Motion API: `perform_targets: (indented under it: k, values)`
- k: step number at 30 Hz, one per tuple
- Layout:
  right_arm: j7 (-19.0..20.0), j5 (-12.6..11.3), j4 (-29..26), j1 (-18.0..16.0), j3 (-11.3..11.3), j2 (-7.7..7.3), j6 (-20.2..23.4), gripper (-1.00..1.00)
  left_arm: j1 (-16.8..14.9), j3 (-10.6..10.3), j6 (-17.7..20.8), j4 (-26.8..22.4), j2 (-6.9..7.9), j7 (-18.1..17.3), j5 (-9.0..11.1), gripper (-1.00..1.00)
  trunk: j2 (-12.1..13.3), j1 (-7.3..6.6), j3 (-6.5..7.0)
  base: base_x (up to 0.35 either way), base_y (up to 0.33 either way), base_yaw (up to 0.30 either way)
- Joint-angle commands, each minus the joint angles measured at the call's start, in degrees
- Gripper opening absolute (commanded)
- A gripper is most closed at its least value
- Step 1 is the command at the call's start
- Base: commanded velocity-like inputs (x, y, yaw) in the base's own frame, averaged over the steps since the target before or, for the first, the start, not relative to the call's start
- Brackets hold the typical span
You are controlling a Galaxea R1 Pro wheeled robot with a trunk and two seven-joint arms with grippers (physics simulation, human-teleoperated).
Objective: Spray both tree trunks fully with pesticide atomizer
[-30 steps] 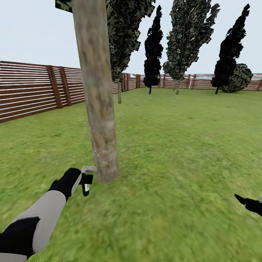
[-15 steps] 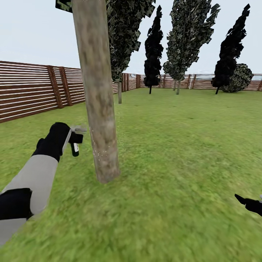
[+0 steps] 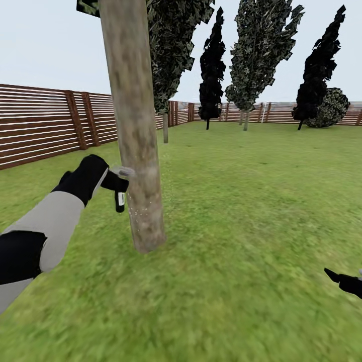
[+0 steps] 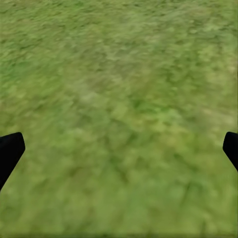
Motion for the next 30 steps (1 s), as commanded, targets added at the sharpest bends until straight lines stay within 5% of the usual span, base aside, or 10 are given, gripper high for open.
perform_targets:
  k: [1,6,8,13,19,30]
  values:
    - [0.0,0.0,0.0,0.0,0.0,0.00,0.0,1.00,0.0,-0.2,0.0,0.0,0.06,-0.4,-0.2,-1.00,0.0,0.00,0.00,0.000,0.000,0.000]
    - [0.0,0.0,0.0,0.0,0.0,0.00,0.0,1.00,0.0,-0.5,-0.1,-0.1,3.32,-1.0,-0.6,-1.00,0.0,0.00,0.00,0.175,0.000,0.000]
    - [0.0,0.0,0.0,0.0,-0.1,0.00,0.0,1.00,0.0,-0.5,-0.1,-0.1,5.34,-1.0,-4.5,-1.00,0.0,0.00,0.00,0.299,0.073,0.000]
    - [0.0,0.0,0.0,0.0,-0.1,0.00,0.0,1.00,0.0,-0.4,-0.1,0.0,5.81,-1.0,-7.0,-1.00,0.0,0.00,0.00,0.097,0.037,0.000]
    - [0.0,0.0,0.0,0.0,-0.1,0.00,0.0,1.00,0.0,-0.3,-0.1,-0.1,6.98,-0.9,-7.1,-1.00,0.0,0.00,0.00,0.104,0.083,0.000]
    - [0.0,0.0,0.0,0.0,-0.1,0.00,0.0,1.00,0.0,0.8,0.0,-5.2,6.96,-1.1,-6.7,-1.00,0.0,0.00,0.00,0.001,0.001,0.000]
